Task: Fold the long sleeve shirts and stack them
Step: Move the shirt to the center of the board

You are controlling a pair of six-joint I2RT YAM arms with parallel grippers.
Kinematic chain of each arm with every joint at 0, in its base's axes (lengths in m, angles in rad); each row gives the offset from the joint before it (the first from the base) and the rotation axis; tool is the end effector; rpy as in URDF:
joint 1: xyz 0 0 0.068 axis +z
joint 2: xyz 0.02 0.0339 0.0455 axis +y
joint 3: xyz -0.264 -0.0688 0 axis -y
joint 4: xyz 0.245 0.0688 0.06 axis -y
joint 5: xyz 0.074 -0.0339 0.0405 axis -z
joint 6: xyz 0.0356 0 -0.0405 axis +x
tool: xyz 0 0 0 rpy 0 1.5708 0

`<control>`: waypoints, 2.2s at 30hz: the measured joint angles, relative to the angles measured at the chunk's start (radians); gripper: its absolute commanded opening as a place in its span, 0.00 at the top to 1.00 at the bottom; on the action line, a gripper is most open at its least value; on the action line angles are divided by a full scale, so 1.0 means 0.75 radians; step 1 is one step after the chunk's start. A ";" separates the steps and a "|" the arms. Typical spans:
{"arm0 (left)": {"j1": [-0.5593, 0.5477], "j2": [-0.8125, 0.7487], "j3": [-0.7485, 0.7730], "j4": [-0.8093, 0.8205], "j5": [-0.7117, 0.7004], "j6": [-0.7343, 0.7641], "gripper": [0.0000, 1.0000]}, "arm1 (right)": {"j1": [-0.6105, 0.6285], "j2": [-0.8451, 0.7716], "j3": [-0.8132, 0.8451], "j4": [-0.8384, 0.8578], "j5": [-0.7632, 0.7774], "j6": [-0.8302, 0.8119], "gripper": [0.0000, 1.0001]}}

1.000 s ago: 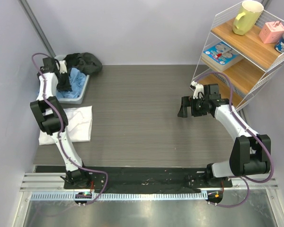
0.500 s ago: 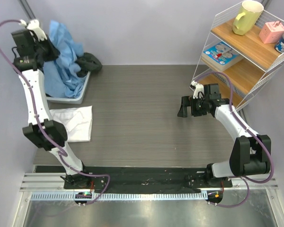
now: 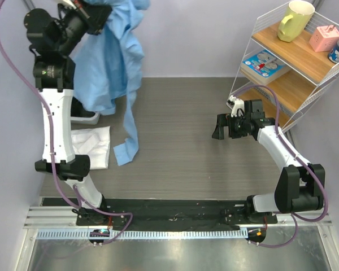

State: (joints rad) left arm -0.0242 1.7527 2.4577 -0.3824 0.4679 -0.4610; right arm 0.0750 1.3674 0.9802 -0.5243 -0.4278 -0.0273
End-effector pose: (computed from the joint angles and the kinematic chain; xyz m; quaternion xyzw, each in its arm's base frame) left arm 0.3153 -0.0237 0.6111 0.0605 0.5957 -0.3211 0.7337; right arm 0.2795 0.0358 0.2510 -0.1159 0.9199 0.2083 0.3115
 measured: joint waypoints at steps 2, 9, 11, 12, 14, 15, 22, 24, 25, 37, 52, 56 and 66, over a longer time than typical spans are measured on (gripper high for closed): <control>-0.087 0.033 0.045 0.070 0.007 -0.055 1.00 | 0.000 0.000 0.002 0.000 0.002 0.000 0.00; -0.224 0.091 0.090 0.286 0.010 -0.260 1.00 | -0.001 -0.001 0.010 0.000 0.013 0.001 0.00; -0.236 0.090 0.076 0.329 0.022 -0.324 1.00 | -0.001 -0.001 0.014 0.001 0.015 0.001 0.00; -0.238 0.077 0.047 0.358 0.037 -0.352 1.00 | -0.001 0.000 0.014 0.000 0.015 0.001 0.00; -0.239 0.025 -0.082 0.413 0.081 -0.394 1.00 | -0.001 -0.001 0.015 0.000 0.019 0.002 0.00; -0.240 -0.019 -0.187 0.432 0.115 -0.408 0.97 | -0.002 0.000 0.015 0.000 0.020 0.001 0.01; -0.349 -0.190 -0.757 0.066 0.280 -0.009 0.27 | -0.019 0.000 0.047 -0.034 0.069 -0.014 0.00; -0.447 -0.133 -0.743 -0.228 0.251 0.280 0.00 | -0.032 -0.001 0.080 -0.049 0.088 -0.034 0.00; -0.474 -0.113 -0.748 -0.315 0.251 0.376 0.00 | -0.037 -0.001 0.099 -0.058 0.095 -0.044 0.00; -0.184 -0.142 -1.412 -0.639 0.074 0.904 0.00 | -0.020 0.066 0.302 -0.180 0.048 -0.219 0.00; -0.192 0.008 -1.776 -0.486 -0.064 0.879 0.44 | 0.431 0.290 0.506 -0.180 0.193 -0.387 0.00; -0.171 0.042 -1.759 -0.455 0.007 0.836 1.00 | 0.415 0.291 0.524 -0.167 0.231 -0.387 0.00; -0.055 -0.150 -1.294 -0.483 0.146 0.786 0.96 | 0.402 0.196 0.519 -0.097 0.300 -0.405 0.00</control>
State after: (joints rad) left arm -0.0658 1.6405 1.4872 -0.7444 0.5774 0.1284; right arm 0.3763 1.5143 1.3693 -0.5968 -0.2031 -0.3309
